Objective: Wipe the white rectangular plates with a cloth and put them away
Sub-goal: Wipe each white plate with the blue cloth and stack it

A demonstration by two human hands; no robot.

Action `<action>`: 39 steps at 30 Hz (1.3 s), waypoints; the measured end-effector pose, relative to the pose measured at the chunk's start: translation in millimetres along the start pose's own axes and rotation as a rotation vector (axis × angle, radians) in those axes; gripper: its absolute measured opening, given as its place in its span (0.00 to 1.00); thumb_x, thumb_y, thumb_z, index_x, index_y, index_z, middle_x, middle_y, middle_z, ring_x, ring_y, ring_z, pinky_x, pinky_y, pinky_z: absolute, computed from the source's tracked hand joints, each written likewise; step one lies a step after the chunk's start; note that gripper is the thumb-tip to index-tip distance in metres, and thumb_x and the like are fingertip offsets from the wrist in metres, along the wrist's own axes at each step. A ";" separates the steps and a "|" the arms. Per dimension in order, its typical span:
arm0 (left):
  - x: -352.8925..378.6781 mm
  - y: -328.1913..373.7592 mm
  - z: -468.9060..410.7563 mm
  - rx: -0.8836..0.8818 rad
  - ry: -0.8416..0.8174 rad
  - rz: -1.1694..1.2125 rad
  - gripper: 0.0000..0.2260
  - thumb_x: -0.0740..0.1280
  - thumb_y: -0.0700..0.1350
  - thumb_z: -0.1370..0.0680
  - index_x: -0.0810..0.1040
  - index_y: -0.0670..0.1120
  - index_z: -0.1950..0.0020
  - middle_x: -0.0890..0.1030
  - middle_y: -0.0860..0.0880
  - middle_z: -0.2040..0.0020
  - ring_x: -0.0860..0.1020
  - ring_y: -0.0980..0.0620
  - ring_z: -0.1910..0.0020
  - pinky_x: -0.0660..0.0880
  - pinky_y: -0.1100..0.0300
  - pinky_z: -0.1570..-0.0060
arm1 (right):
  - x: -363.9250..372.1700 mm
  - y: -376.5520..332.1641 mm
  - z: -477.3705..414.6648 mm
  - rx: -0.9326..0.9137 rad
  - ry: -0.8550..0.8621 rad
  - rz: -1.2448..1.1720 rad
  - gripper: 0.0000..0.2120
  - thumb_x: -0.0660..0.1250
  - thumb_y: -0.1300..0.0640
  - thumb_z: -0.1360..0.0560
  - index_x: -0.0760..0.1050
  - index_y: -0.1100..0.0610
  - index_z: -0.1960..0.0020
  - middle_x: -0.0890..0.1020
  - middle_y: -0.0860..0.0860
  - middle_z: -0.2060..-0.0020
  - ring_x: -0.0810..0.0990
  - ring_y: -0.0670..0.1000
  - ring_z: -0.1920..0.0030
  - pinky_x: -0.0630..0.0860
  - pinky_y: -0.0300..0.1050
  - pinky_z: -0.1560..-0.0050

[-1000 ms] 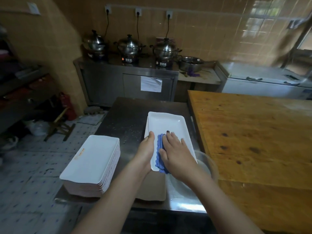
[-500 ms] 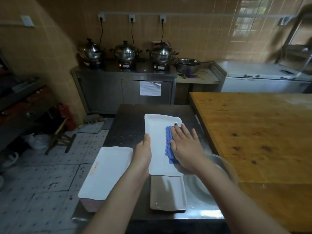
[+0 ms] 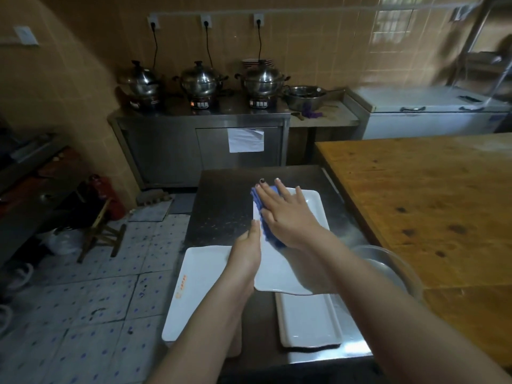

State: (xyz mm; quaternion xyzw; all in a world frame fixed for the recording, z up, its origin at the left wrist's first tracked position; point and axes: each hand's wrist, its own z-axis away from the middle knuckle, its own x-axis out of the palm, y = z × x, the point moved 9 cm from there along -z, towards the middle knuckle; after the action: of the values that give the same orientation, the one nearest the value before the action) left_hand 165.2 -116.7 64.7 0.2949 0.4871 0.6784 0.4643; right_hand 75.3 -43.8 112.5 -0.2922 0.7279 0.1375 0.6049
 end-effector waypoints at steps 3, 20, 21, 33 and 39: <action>-8.3 7.7 -5.7 0.057 0.004 0.114 0.16 0.56 0.55 0.19 0.78 0.46 0.51 0.82 0.51 0.65 0.81 0.53 0.70 0.72 0.67 0.77 | -3.3 25.1 0.2 0.134 0.029 0.164 0.25 0.43 0.48 0.18 0.45 0.47 0.23 0.47 0.44 0.23 0.40 0.50 0.23 0.35 0.58 0.28; 11.6 9.2 -9.0 0.042 -0.060 0.014 0.16 0.55 0.57 0.20 0.77 0.51 0.58 0.80 0.51 0.63 0.80 0.53 0.66 0.71 0.66 0.75 | 6.7 35.7 5.4 0.201 -0.021 0.148 0.25 0.40 0.46 0.19 0.43 0.45 0.23 0.45 0.46 0.23 0.38 0.52 0.24 0.31 0.62 0.31; 10.2 11.7 -10.0 0.055 -0.054 0.038 0.16 0.56 0.56 0.20 0.77 0.50 0.59 0.81 0.51 0.64 0.80 0.53 0.67 0.72 0.66 0.74 | 3.1 48.7 5.3 0.246 -0.011 0.174 0.25 0.39 0.45 0.19 0.43 0.45 0.23 0.45 0.46 0.22 0.38 0.52 0.24 0.31 0.61 0.31; -8.3 25.0 -19.5 0.050 -0.001 0.077 0.16 0.55 0.56 0.19 0.76 0.51 0.59 0.81 0.51 0.64 0.80 0.53 0.68 0.71 0.68 0.79 | 27.3 21.1 87.0 0.303 -0.123 0.035 0.27 0.40 0.45 0.20 0.39 0.50 0.23 0.41 0.48 0.23 0.36 0.52 0.24 0.36 0.57 0.28; 7.1 26.6 -12.9 0.072 -0.029 0.020 0.15 0.55 0.55 0.19 0.75 0.50 0.59 0.79 0.53 0.65 0.78 0.56 0.69 0.70 0.69 0.79 | 7.7 61.5 37.1 0.350 -0.038 0.129 0.27 0.40 0.44 0.19 0.44 0.50 0.22 0.47 0.49 0.22 0.40 0.51 0.23 0.34 0.57 0.28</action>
State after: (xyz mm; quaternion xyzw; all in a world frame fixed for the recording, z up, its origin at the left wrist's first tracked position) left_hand 142.3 -117.6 84.6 0.3260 0.5016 0.6608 0.4533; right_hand 67.8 23.4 87.0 -0.1325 0.7463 0.0527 0.6502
